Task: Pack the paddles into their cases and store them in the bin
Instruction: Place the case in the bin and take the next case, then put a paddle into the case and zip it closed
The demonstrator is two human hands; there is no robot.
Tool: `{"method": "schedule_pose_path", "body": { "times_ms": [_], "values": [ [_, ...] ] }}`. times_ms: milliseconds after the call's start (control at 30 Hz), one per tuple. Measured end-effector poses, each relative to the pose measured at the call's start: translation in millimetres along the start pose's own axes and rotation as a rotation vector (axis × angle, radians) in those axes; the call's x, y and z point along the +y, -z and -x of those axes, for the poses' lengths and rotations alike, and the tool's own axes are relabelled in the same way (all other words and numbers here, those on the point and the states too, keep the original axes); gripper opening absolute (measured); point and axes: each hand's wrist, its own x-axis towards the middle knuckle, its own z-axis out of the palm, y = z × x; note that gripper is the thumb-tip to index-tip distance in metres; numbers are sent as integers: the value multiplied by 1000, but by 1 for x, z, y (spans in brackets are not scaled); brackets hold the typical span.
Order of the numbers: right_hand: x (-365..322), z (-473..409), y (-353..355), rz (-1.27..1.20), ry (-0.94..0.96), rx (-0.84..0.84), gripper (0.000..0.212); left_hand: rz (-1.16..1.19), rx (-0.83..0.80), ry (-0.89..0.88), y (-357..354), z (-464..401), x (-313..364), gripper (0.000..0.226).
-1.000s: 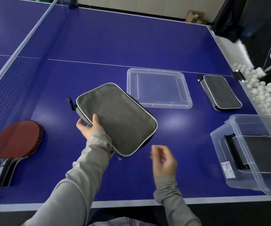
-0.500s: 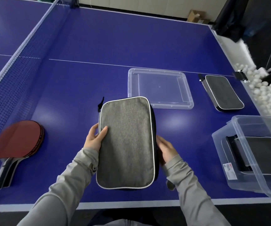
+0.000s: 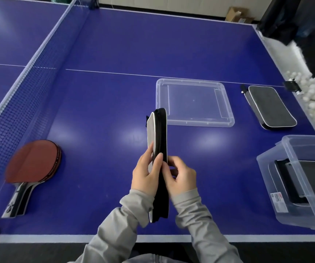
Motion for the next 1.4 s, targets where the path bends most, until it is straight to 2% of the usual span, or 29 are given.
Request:
{"method": "schedule_pose_path", "body": {
  "times_ms": [133,233,300,467,567,700,800,867,933,967,1033,1100,1400],
  "values": [
    [10,-4,2,12,-13,24,8,-105,94,-72,23,-11,-6,32],
    [38,-15,19,1,-153,13,6,-261,281,-84,62,-32,-23,32],
    [67,-23,36,-14,-287,-37,8,-399,335,4,95,-49,-41,38],
    [148,-28,61,223,-566,-121,19,-564,272,242,148,-83,-95,43],
    [179,-22,55,347,-633,-191,22,-566,263,274,150,-94,-120,44],
    [200,-17,44,449,-689,-200,24,-593,248,261,138,-104,-138,47],
    [204,-12,40,571,-601,-169,31,-836,226,139,130,-100,-141,67],
    [199,-5,34,669,-393,-125,46,-1097,194,-19,119,-86,-144,84],
    [191,2,21,736,-142,-163,59,-1240,62,-137,100,-67,-151,98],
    [187,5,13,767,-65,-261,64,-1299,-41,-148,90,-59,-156,103],
    [187,12,0,846,-45,-530,70,-1387,-206,-94,78,-50,-171,106],
    [201,16,-3,894,-65,-659,70,-1448,-257,-31,79,-51,-181,104],
    [214,14,2,942,-47,-685,70,-1462,-233,-55,85,-55,-182,102]
  ]
}}
